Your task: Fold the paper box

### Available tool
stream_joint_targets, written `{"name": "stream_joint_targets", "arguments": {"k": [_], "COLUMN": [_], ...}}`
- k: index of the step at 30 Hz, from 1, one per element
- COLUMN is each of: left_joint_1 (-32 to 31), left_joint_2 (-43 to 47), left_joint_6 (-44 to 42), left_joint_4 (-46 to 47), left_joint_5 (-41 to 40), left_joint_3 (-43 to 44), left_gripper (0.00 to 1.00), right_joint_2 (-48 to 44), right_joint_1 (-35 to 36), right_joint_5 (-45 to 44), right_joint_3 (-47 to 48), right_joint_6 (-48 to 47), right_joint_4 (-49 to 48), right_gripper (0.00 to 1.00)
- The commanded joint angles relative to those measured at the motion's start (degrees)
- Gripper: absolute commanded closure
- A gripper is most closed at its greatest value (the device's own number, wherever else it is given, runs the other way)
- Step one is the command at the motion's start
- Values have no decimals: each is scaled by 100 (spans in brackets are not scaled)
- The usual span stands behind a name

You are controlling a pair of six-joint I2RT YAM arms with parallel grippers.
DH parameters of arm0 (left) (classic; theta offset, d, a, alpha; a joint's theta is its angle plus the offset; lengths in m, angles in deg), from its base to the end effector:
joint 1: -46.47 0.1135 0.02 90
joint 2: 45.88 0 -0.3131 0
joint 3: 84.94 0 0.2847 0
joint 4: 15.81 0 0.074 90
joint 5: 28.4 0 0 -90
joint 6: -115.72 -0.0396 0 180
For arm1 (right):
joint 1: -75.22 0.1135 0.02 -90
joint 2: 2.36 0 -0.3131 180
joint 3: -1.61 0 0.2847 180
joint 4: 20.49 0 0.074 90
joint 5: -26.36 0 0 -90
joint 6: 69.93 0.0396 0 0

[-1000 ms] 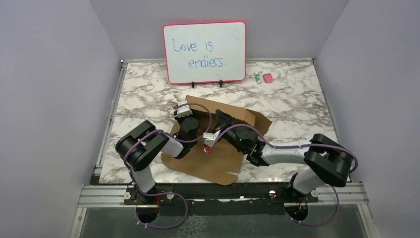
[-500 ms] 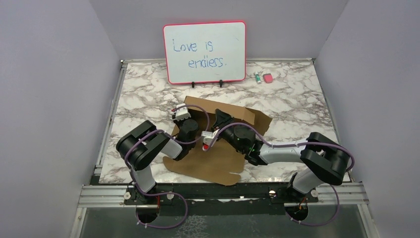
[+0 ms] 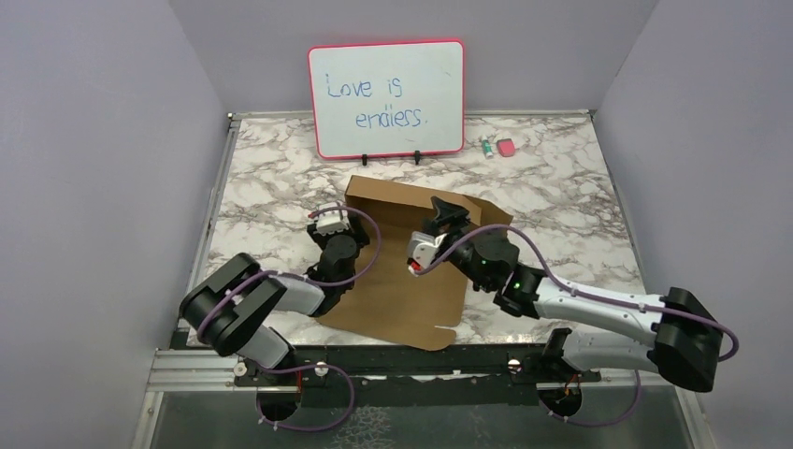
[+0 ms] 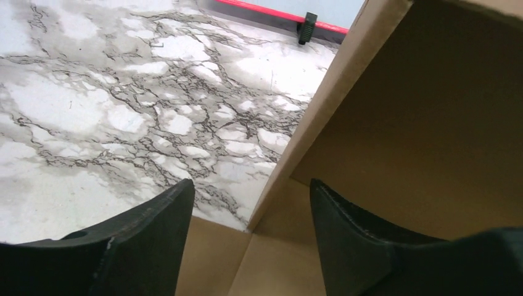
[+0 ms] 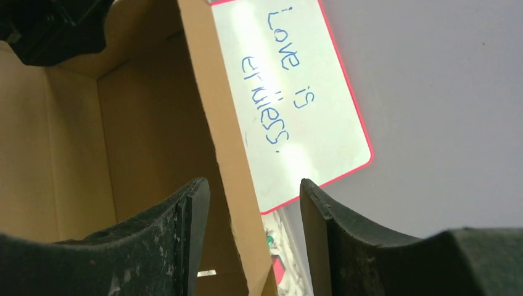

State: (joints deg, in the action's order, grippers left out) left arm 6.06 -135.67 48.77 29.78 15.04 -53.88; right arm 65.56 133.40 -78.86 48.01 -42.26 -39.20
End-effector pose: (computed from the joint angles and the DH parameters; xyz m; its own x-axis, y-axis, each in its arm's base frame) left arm 0.2206 -0.1500 0.1602 -0.1230 -0.2489 -0.9607 -0.1530 0.9612 -0.2294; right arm 0.1561 0.2318 0.2937 0.5917 -0.6672 -0.4524 -0.3394 0.3028 -0.8905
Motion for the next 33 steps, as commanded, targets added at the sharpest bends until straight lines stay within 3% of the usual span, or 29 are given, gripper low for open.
{"name": "stream_joint_targets", "arguments": {"k": [1,5,10,14,19,23,27,33], "left_joint_1": [6,15,233,773,1382,1750,1988,2313], "left_joint_2": [1042,2082,3133,3822,4416,4903,4919,3917], "left_joint_6": [86,205,598,955,1401,1709,1725,1650], "left_joint_4": [-779,-1948,-3269,-3711,-4163,-4486,-4966,-4998], "left_joint_5": [650,1034,1153,2034,3345,3900,3812,4397], "left_joint_3": [-289,-396,-490,-562,-508,-174,503,1449], "left_gripper": [27,22,17,16,13,10,7,5], "right_joint_2": [-611,-1022,-1090,-966,-923,-732,-533,-593], "right_joint_1": [30,36,28,0,-119,-373,-833,-1209], "right_joint_5": [318,238,-1313,-1973,-1902,-1641,-1101,-1167], "right_joint_3": [248,476,1143,1722,2105,2102,2070,1722], "right_joint_6": [1322,2614,4509,5368,6695,7561,8484,9310], "right_joint_4": [776,1123,1887,2914,3876,4214,4388,3940], "right_gripper": [38,30,20,18,20,21,22,24]}}
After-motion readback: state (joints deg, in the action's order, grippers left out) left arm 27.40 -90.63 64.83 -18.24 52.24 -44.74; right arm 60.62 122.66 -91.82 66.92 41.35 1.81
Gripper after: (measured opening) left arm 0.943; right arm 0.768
